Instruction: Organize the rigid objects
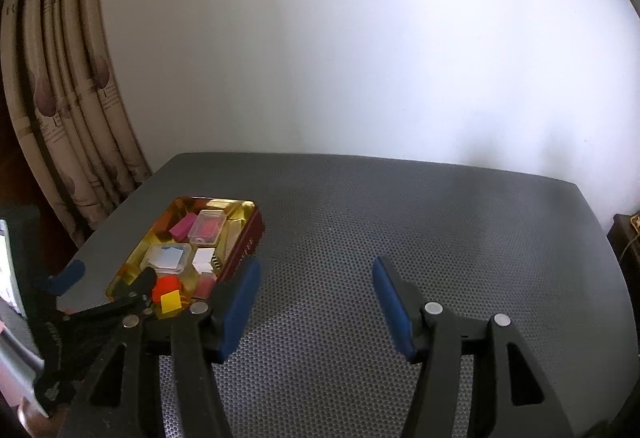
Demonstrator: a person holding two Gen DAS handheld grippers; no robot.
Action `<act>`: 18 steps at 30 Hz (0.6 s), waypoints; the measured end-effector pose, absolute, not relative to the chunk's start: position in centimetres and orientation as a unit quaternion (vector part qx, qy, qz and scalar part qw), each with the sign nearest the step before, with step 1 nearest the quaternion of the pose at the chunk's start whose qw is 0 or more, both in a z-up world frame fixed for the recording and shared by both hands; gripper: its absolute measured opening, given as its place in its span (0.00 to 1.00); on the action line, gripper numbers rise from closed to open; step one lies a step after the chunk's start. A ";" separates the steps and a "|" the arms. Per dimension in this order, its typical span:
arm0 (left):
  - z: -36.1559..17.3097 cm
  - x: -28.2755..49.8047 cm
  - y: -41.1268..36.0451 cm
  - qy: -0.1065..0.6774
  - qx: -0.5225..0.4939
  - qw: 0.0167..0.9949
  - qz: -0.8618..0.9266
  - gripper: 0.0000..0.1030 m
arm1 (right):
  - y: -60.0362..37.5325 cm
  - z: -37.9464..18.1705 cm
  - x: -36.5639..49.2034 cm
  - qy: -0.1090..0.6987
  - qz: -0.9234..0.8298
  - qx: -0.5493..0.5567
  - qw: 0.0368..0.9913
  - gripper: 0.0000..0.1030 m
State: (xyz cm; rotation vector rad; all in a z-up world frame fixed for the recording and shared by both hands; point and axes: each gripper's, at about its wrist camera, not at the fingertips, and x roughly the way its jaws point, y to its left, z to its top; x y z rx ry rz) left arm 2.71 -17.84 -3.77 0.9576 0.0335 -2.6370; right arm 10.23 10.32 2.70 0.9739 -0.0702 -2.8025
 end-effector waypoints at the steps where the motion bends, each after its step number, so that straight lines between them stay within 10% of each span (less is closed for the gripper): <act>1: -4.0 2.4 -17.8 0.013 0.338 0.166 -0.926 1.00 | 10.4 2.6 10.3 -0.022 -0.941 0.327 0.085 0.58; 18: -5.1 1.1 -18.3 0.030 0.363 0.141 -0.920 1.00 | 9.9 1.8 10.2 -0.009 -0.939 0.334 0.084 0.58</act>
